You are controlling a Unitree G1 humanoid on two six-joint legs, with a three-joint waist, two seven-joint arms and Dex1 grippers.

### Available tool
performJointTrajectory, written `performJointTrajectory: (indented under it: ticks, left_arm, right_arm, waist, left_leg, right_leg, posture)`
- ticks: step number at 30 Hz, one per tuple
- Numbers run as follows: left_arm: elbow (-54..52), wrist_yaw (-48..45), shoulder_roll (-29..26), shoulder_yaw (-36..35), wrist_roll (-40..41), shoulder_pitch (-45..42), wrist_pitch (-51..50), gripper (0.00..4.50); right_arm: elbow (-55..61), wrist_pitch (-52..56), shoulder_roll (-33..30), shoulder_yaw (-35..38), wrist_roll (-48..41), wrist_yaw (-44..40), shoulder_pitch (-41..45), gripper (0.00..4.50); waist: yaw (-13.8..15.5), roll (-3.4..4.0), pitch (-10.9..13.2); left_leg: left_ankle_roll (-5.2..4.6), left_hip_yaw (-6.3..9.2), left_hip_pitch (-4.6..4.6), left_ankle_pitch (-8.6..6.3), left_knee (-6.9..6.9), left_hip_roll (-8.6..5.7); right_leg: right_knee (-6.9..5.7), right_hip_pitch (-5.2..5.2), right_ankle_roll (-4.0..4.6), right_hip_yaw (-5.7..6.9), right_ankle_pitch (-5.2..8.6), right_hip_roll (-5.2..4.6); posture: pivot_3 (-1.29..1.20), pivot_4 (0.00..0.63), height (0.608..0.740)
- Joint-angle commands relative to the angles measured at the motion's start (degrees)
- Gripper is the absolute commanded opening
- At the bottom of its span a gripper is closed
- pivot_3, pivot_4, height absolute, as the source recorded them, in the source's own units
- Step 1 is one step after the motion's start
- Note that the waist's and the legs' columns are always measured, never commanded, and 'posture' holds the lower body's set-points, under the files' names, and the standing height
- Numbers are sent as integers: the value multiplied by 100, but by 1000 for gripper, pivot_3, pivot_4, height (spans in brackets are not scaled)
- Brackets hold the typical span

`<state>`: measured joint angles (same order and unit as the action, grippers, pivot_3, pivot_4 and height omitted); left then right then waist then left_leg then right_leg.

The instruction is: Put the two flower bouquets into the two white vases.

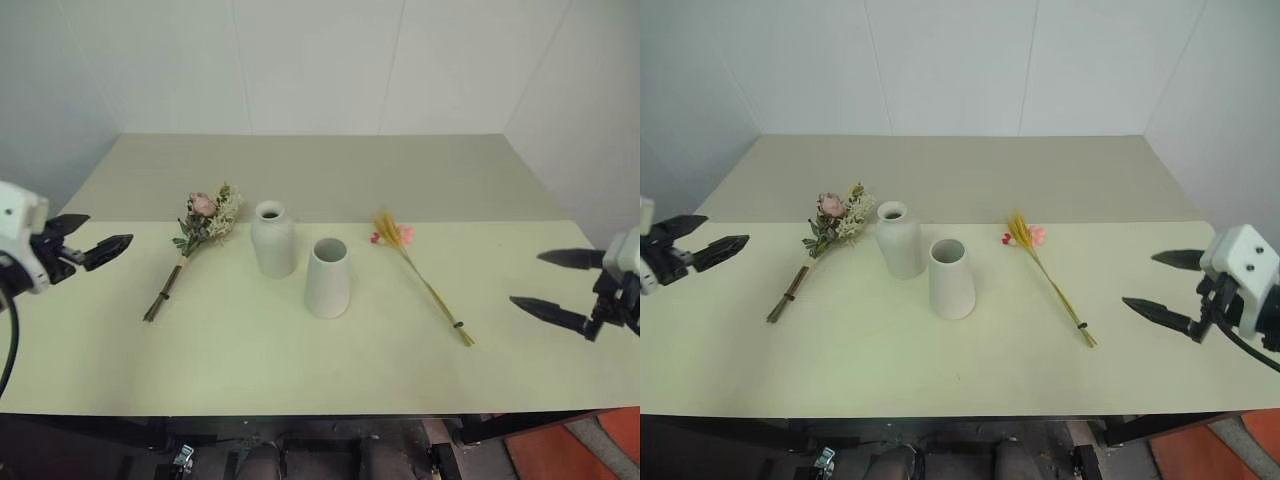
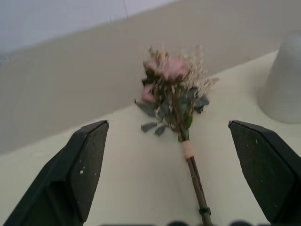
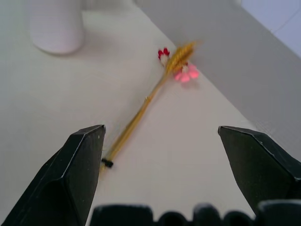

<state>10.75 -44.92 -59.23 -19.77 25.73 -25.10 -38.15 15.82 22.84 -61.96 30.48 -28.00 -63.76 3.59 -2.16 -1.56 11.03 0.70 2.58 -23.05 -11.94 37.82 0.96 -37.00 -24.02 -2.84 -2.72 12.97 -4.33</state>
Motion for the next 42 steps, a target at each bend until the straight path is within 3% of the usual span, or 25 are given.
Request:
performJointTrajectory:
  ticks: [1, 7, 13, 17, 27, 34, 36, 42]
  left_arm:
    - [675, -34, 42, 867, -444, -985, -472, 4446]
    - [2322, -298, 685, 1812, -960, -2566, -836, 4446]
    - [3755, -488, 1099, 2521, -1683, -3546, -666, 4446]
    - [4805, -419, 1425, 2744, -2154, -4074, -392, 3544]
    - [6150, 59, 2000, 2657, -2707, -4227, 453, 252]
    - [6121, 452, 2036, 2365, -2765, -4604, 909, 125]
    - [5975, 531, 1997, 1924, -2448, -4800, 1284, 125]
    - [5439, 598, 2299, -320, -534, -5414, 2603, 125]
  right_arm:
    - [345, 154, -173, -222, -277, -27, 410, 4500]
    - [413, 289, -210, -482, -229, 42, 545, 4500]
    - [741, 454, -176, -282, -352, 87, 348, 4500]
    - [815, 525, -147, -216, -349, 127, 293, 4500]
    - [951, 569, -20, -135, -340, 276, 90, 4500]
    - [971, 557, 16, -36, -350, 320, -54, 4500]
    - [979, 556, 24, 24, -344, 307, -113, 4500]
    - [942, 497, 31, 177, -308, 272, -259, 4500]
  waist:
    - [7, -5, -3]
    - [31, -12, -5]
    - [29, -15, -4]
    - [38, -16, -4]
    - [65, -18, -5]
    - [119, -19, -5]
    - [124, -26, -1]
    - [137, -39, 6]
  left_leg:
    - [0, 1, 1, 1, 0, 1]
    - [0, 5, -28, 1, 3, -8]
    - [-1, 9, -28, 1, 4, -9]
    - [-1, 11, -23, 3, 7, -11]
    - [-1, 13, -24, 3, 7, -13]
    - [0, 14, -20, 6, 7, -13]
    - [1, 14, -29, 6, 7, -13]
    - [2, 21, -49, 6, 11, -13]
  right_leg:
    - [0, 2, 0, 0, 0, 2]
    - [7, -12, 6, 1, -4, -4]
    - [2, -15, -4, 3, 2, -2]
    - [3, -9, -9, 3, 0, -2]
    - [1, -9, -11, 3, 0, -4]
    - [0, -6, -14, 3, -3, -4]
    - [2, -12, -14, 3, -3, -4]
    - [12, -19, 12, 16, -21, -9]
  posture:
    - [0, 150, 740]
    - [0, 150, 740]
    - [0, 150, 740]
    - [0, 150, 740]
    - [0, 150, 740]
    - [0, 150, 740]
    - [0, 150, 740]
    - [0, 150, 740]
